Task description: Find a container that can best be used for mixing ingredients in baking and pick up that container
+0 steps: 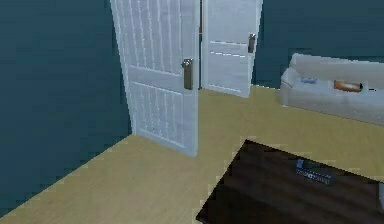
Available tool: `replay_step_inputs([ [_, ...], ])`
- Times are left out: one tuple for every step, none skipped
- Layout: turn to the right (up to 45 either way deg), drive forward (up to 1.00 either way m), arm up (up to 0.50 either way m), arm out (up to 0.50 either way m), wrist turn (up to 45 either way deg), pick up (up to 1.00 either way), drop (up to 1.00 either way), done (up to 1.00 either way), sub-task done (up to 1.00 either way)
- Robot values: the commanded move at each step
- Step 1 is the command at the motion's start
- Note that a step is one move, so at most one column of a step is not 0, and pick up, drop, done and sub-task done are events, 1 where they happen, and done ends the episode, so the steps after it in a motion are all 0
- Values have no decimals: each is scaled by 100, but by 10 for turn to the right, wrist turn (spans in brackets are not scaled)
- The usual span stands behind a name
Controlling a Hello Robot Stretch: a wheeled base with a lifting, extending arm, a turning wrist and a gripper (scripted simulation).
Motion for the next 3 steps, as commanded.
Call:
replay_step_inputs([
  [-450, 0, 0, 0, 0, 0, 0, 0, 0],
  [-30, 0, 0, 0, 0, 0, 0, 0, 0],
  [0, 25, 0, 0, 0, 0, 0, 0, 0],
])
